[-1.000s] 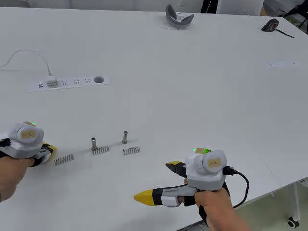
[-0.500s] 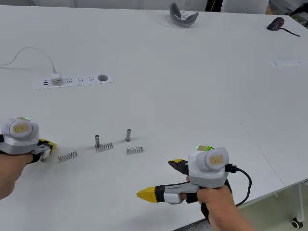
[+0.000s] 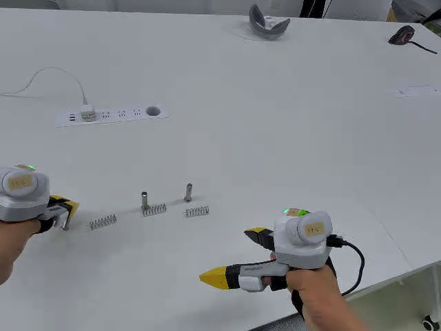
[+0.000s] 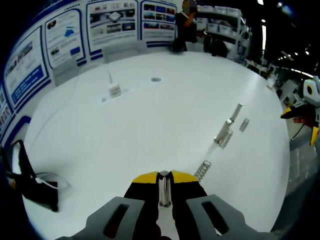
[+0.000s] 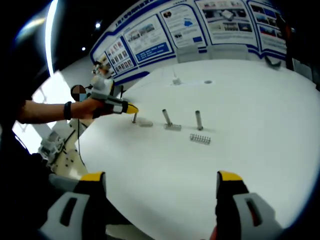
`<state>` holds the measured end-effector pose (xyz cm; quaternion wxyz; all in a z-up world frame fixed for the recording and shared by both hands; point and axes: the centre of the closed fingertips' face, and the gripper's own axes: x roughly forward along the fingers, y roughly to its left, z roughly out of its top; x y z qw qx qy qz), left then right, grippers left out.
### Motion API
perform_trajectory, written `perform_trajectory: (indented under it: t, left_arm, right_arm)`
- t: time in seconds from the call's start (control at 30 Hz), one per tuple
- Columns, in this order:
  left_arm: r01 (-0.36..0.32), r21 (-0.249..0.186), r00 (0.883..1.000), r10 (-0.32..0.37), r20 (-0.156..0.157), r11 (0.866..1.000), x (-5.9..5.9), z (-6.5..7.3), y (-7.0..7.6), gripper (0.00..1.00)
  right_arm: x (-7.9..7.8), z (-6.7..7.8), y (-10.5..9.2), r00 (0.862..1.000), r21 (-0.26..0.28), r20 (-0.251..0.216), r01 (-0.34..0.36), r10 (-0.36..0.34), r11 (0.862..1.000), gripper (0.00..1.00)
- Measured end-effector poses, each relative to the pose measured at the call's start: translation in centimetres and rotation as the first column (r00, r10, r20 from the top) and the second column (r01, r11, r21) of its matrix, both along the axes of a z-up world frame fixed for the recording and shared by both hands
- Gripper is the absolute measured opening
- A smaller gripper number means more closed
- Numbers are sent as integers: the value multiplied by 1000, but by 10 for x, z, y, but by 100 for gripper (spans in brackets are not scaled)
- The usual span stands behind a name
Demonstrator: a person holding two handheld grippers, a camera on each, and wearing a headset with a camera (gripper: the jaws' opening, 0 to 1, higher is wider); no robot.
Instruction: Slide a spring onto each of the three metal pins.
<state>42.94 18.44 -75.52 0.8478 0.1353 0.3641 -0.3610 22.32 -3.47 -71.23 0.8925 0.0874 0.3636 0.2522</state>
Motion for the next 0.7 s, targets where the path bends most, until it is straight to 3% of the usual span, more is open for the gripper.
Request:
perform_trajectory:
  t: [0.5, 0.7]
  left_arm:
    - [-5, -3, 1000, 5, 7, 1000, -10, 9, 12, 7]
    - [7, 17, 1000, -8, 10, 1000, -13, 9, 14, 7]
  right_arm:
    - [2, 1, 6, 1000, 2, 2, -16, 16, 1000, 93]
    - [2, 1, 5, 1000, 2, 2, -15, 15, 1000, 93]
